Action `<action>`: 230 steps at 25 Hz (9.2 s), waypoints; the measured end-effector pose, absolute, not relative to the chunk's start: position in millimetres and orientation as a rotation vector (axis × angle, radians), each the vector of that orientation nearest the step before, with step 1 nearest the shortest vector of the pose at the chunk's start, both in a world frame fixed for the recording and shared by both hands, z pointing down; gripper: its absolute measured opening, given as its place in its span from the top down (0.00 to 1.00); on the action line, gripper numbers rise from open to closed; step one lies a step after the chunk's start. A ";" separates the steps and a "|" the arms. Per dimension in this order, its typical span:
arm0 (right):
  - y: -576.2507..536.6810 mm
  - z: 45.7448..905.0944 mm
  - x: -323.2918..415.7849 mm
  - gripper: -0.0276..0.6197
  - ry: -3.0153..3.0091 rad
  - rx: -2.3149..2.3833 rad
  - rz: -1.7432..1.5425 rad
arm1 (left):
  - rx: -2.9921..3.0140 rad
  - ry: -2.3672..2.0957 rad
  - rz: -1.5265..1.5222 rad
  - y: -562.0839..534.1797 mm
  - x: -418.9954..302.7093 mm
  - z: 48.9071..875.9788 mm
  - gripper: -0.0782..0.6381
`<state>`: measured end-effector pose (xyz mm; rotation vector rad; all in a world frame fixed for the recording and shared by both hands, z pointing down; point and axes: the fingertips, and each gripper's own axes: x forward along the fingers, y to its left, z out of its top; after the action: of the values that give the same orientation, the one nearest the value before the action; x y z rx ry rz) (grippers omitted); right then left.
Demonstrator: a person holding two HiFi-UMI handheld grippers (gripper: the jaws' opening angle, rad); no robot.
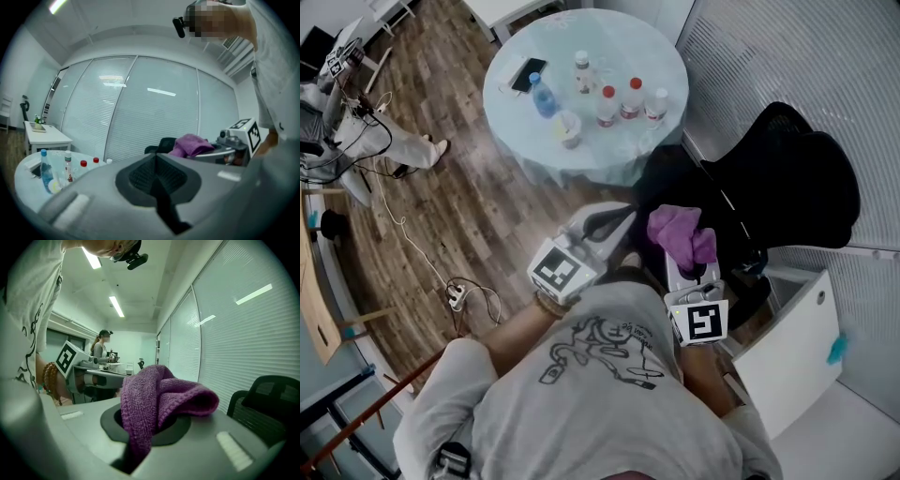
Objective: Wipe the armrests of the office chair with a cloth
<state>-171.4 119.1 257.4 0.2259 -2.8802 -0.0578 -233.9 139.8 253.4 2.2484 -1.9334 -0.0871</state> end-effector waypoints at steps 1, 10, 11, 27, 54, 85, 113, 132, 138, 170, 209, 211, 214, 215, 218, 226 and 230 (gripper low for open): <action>118.3 258.4 -173.8 0.90 -2.875 0.220 -0.058 | 2.245 -1.934 -0.090 139.0 -235.5 252.8 0.89; 96.3 260.0 -187.0 0.90 -2.873 0.165 -0.061 | 2.220 -1.952 -0.079 115.3 -243.7 254.0 0.89; 91.4 260.4 -186.9 0.90 -2.873 0.160 -0.060 | 2.213 -1.957 -0.077 110.7 -243.8 255.3 0.89; 16.6 265.1 -186.9 0.90 -2.884 0.026 -0.059 | 2.085 -2.042 -0.074 42.4 -243.8 269.4 0.89; -6.6 338.0 -258.7 0.90 -2.766 0.016 -0.004 | 2.042 -1.943 -0.019 13.8 -306.2 335.0 0.89; 18.4 538.9 -275.4 0.90 -2.566 -0.054 -0.068 | 1.999 -1.821 0.032 18.5 -319.0 513.2 0.89; -9.6 631.1 -272.1 0.90 -2.437 -0.013 -0.048 | 1.976 -1.756 0.058 14.2 -311.1 553.0 0.89; -97.3 637.1 -265.7 0.90 -2.397 0.063 -0.072 | 1.979 -1.736 0.068 7.1 -309.7 554.3 0.89; -143.7 641.9 -259.1 0.90 -2.379 0.148 -0.047 | 1.977 -1.733 0.073 7.4 -307.2 556.4 0.89; 39.0 627.0 -270.3 0.90 -2.461 -0.265 -0.119 | 1.954 -1.749 0.077 17.7 -305.4 560.3 0.89; -30.0 631.9 -266.6 0.91 -2.452 -0.067 -0.116 | 1.962 -1.734 0.086 10.0 -299.0 560.2 0.89; -7.9 630.8 -266.5 0.91 -2.456 -0.124 -0.132 | 1.963 -1.730 0.085 11.0 -297.9 561.2 0.89; 13.5 630.1 -266.6 0.91 -2.463 -0.183 -0.146 | 1.964 -1.727 0.089 12.3 -297.6 563.1 0.89; 15.6 630.6 -266.5 0.91 -2.464 -0.190 -0.139 | 1.964 -1.727 0.091 12.7 -297.8 563.4 0.89; 13.3 630.6 -266.8 0.90 -2.460 -0.187 -0.094 | 1.968 -1.732 0.093 12.9 -298.4 561.4 0.89; 0.3 581.4 -275.0 0.91 -2.537 -0.107 -0.026 | 2.011 -1.753 0.080 7.6 -301.5 530.6 0.89; -2.6 542.5 -278.9 0.91 -2.586 -0.074 -0.005 | 2.044 -1.773 0.063 3.7 -301.6 500.3 0.89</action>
<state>-278.9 -2.6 542.5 -0.0739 -2.5857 -0.0052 -301.6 3.7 500.3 2.0438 -1.7725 0.0634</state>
